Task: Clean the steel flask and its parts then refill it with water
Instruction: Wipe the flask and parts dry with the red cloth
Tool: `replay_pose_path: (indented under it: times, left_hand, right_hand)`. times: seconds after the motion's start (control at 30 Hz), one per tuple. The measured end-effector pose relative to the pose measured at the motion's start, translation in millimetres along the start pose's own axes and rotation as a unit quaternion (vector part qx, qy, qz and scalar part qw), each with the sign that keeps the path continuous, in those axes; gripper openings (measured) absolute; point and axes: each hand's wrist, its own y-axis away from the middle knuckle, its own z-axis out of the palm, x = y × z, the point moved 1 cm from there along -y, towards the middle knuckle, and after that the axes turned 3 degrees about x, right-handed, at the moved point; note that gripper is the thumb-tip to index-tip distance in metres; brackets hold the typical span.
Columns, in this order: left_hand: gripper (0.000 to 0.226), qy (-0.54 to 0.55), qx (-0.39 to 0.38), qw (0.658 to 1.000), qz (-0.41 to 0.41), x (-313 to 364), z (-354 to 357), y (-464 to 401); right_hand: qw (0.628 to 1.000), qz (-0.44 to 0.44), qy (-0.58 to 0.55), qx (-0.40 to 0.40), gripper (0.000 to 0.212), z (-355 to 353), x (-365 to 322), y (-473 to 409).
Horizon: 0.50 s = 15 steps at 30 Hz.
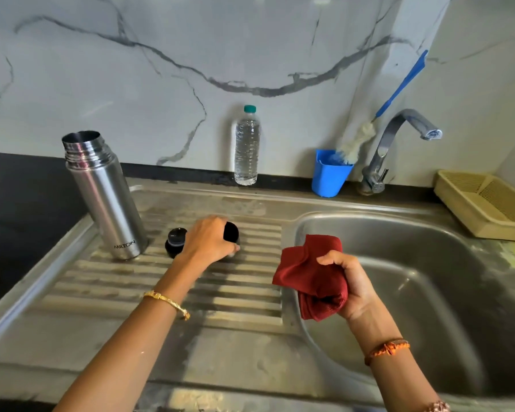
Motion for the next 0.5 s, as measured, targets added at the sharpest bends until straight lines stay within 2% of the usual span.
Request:
replay_pose_path:
  times: [0.13,0.23,0.37,0.5]
  left_hand:
    - [0.030,-0.051,-0.026,0.998,0.002,1.4,-7.8,-5.8]
    - [0.030,-0.066,-0.026,0.997,0.002,0.1,-7.4,-6.0]
    - [0.041,-0.083,-0.025,0.996,0.004,-1.9,-3.2,-2.9]
    - [0.061,-0.080,-0.036,0.996,-0.006,4.1,0.6,2.4]
  right_hand:
    - [1.000,0.000,0.013,0.022,0.022,-0.7,-2.7,2.8]
    - [0.999,-0.004,0.019,0.044,0.031,-0.4,-4.0,3.6]
    - [0.996,-0.012,0.028,0.079,0.019,0.6,-3.2,3.5]
    - [0.993,-0.029,0.039,0.104,0.023,-2.8,-2.1,0.9]
